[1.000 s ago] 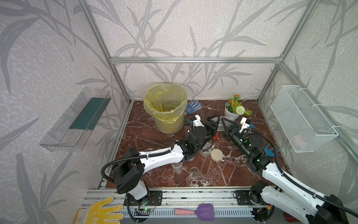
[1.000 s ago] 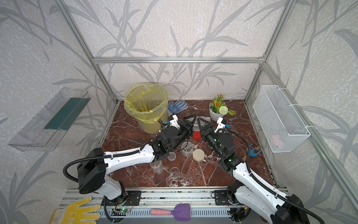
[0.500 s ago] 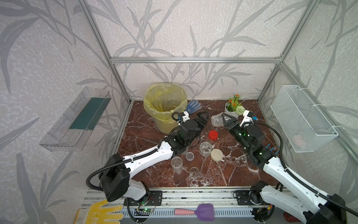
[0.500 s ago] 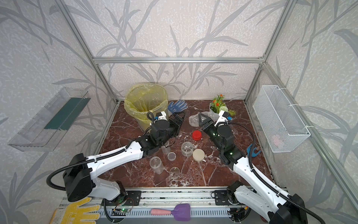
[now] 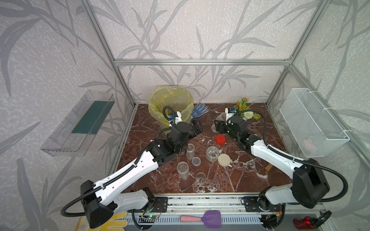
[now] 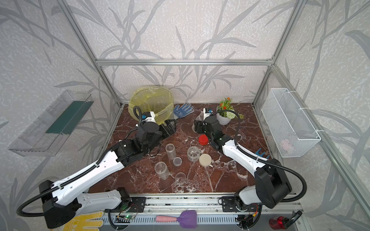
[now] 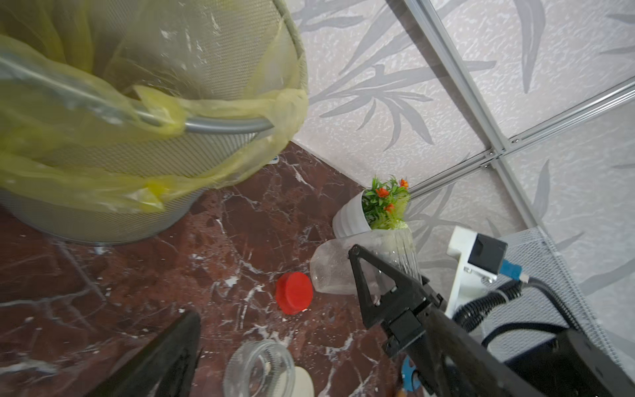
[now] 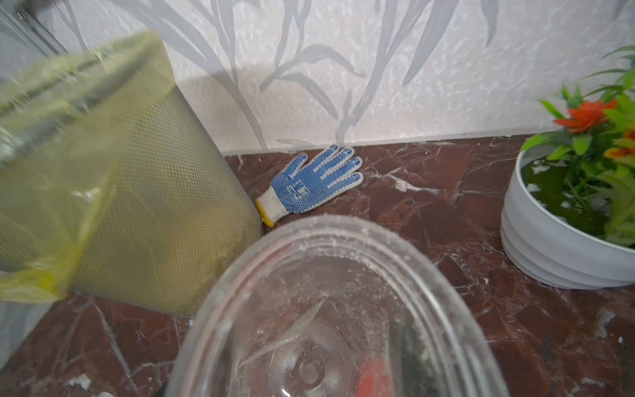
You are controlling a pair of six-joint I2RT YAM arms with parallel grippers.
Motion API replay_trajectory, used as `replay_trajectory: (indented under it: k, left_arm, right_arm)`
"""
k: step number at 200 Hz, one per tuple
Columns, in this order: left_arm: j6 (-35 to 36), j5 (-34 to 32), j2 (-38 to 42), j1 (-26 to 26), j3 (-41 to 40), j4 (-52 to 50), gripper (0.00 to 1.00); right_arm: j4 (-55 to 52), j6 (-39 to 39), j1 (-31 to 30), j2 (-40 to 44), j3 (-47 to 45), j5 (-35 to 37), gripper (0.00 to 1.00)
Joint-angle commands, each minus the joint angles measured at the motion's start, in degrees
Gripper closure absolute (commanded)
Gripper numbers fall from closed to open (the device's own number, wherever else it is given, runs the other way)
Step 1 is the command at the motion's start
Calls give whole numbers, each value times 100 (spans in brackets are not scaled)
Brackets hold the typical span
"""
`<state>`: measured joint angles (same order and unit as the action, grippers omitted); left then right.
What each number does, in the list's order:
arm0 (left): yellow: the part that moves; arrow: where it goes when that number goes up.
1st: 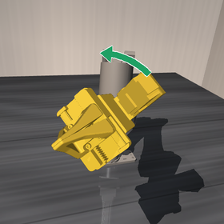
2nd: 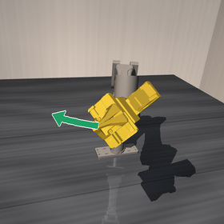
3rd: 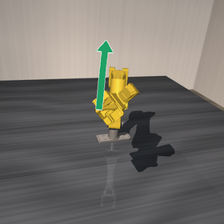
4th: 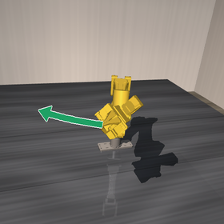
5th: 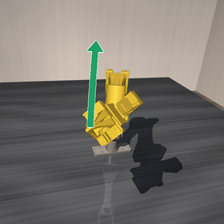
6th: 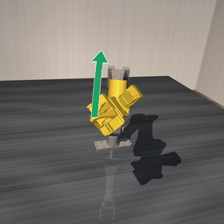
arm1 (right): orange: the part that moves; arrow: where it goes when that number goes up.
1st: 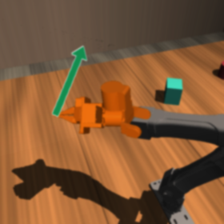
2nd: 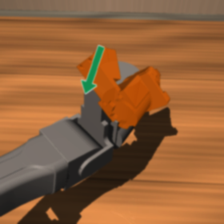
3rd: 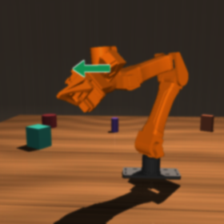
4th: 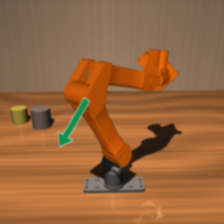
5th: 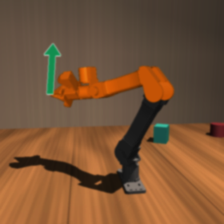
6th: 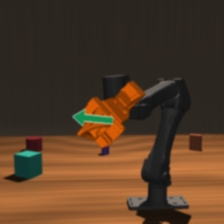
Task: Empty expired oatmeal from jars
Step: Place the jar at the center of the board.
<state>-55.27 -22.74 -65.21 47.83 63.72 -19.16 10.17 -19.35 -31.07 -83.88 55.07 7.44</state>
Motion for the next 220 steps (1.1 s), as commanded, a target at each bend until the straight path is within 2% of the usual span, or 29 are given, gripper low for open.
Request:
replay_trajectory:
  k: [1,54,75,125,172,196,220]
  left_arm:
    - [583,-517,279,-46,-238,-644,1]
    - [658,-906,600,-50,-690,-980,1]
    - [707,-1100,696,-53,-808,-1157,1]
    - [927,-1815,1157,-54,-1311,-1421,1]
    - [682,-3408,1736,-49,-2208,-1589,1]
    - [564,-4066,1960,-55,-2515,-1663,1]
    - [492,-4441,2124,-64,-2687,-1684,1]
  right_arm:
    - [12,758,-56,-445,490,-46,58]
    - [-139,1136,-310,-1755,1170,400,58]
    - [-61,1073,-372,-2056,1185,532,54]
    - [152,984,-426,-2393,1091,796,53]
    - [70,956,-429,-2497,1035,784,27]
    - [72,935,-426,-2453,963,786,21]
    - [47,918,-426,-2455,933,792,17]
